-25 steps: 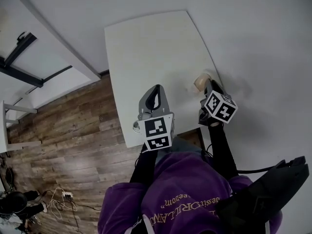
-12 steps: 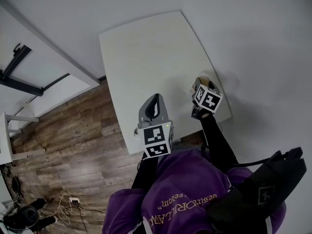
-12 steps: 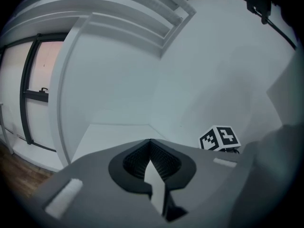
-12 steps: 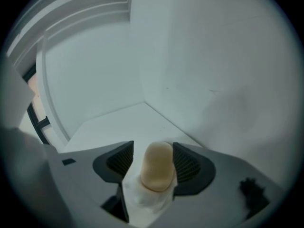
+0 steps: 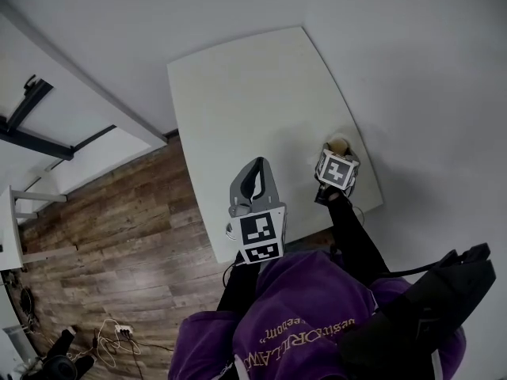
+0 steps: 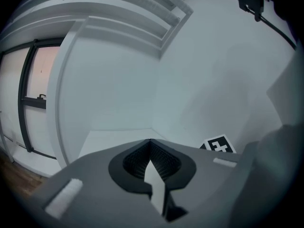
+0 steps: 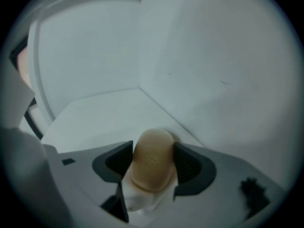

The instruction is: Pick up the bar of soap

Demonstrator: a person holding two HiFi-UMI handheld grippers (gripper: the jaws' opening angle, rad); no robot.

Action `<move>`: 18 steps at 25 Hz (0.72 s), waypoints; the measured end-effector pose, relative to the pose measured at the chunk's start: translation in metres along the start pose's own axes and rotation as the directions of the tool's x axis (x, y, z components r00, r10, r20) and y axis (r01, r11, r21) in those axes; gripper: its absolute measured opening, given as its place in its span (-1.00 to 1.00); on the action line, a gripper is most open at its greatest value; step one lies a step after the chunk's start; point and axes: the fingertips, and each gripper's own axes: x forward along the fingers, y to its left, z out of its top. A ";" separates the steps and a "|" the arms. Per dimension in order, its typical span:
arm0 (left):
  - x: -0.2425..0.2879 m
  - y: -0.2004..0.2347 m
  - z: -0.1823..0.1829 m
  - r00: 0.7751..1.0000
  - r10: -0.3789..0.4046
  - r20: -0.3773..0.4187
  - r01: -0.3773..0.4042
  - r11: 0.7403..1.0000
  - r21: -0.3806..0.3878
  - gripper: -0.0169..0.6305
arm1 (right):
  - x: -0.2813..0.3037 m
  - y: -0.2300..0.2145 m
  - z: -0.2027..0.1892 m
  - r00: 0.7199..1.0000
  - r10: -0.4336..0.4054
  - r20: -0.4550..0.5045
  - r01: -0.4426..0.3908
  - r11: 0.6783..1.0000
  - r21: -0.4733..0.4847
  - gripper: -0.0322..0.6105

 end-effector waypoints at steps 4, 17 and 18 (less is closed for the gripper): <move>0.008 0.002 -0.004 1.000 -0.007 -0.016 0.007 1.000 -0.005 -0.94 | 0.003 0.001 0.007 1.000 -0.022 0.019 0.023 0.999 -0.039 -0.09; 0.013 0.008 -0.010 0.999 -0.005 -0.038 0.005 1.000 -0.019 -0.94 | -0.009 0.000 0.020 0.993 0.054 0.101 -0.054 0.999 0.005 -0.10; 0.014 0.009 -0.010 0.999 -0.001 -0.034 0.000 1.000 -0.020 -0.93 | -0.012 0.000 0.025 0.991 0.060 0.123 -0.061 0.998 0.005 -0.10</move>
